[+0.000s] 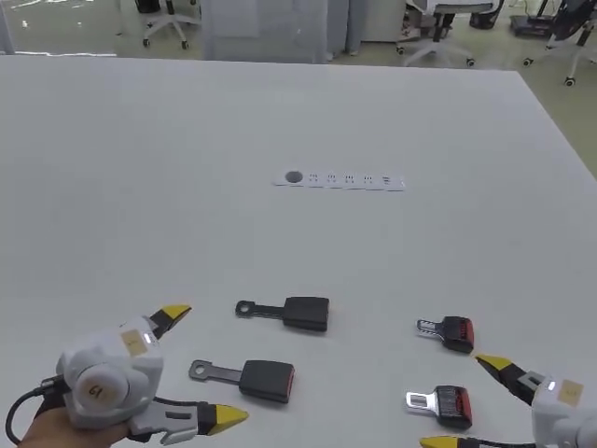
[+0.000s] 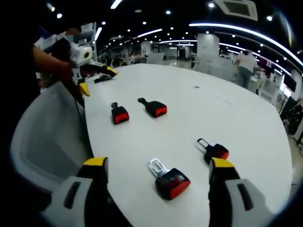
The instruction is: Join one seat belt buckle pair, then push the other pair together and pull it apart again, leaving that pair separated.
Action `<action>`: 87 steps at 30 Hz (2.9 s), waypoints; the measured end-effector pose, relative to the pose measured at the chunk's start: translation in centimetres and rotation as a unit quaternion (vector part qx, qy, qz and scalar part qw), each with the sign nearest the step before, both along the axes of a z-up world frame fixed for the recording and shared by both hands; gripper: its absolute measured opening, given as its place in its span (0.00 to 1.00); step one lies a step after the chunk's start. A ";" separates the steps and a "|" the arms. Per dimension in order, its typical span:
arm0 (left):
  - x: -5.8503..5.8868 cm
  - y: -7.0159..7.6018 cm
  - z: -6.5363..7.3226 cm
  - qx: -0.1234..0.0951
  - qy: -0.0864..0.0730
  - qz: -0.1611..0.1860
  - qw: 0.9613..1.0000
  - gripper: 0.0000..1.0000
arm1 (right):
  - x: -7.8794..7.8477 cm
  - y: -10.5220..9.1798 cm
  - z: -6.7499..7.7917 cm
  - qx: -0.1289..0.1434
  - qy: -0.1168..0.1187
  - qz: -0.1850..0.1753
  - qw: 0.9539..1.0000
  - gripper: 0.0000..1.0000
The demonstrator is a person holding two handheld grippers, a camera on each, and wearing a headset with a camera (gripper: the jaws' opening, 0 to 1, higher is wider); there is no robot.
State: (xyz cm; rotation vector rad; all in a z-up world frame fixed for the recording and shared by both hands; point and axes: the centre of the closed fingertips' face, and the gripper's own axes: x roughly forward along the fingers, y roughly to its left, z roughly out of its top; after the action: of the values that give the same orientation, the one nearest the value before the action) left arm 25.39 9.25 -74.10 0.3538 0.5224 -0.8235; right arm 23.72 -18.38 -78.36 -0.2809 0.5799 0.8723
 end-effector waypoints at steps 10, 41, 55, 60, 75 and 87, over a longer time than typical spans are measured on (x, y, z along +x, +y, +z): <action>0.5 -0.4 -0.3 -0.002 0.004 -0.006 1.000 0.99 | 0.3 -0.3 -0.4 -0.005 0.006 0.011 1.000 0.90; 1.9 -1.5 -3.9 0.024 0.041 -0.054 0.997 0.99 | 1.2 -0.7 -2.4 -0.018 0.043 0.062 0.997 0.88; 1.7 -2.0 -7.0 0.060 0.068 -0.109 0.990 0.94 | 1.4 -1.5 -4.1 -0.043 0.067 0.106 0.991 0.82; 1.7 -2.5 -7.8 0.074 0.075 -0.140 0.985 0.90 | 1.3 -1.6 -4.8 -0.053 0.074 0.125 0.988 0.80; 0.9 -3.1 -10.7 0.115 0.107 -0.217 0.964 0.64 | 0.9 -2.1 -7.0 -0.082 0.099 0.181 0.975 0.71; 1.2 -4.0 -11.3 0.115 0.114 -0.238 0.958 0.56 | 0.4 -2.2 -6.9 -0.095 0.116 0.231 0.961 0.49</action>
State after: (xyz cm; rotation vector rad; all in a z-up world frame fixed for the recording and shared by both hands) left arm 26.60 5.28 -85.37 0.6185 0.7674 -1.2838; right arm 24.08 -20.60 -85.28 -0.5047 0.8367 1.3141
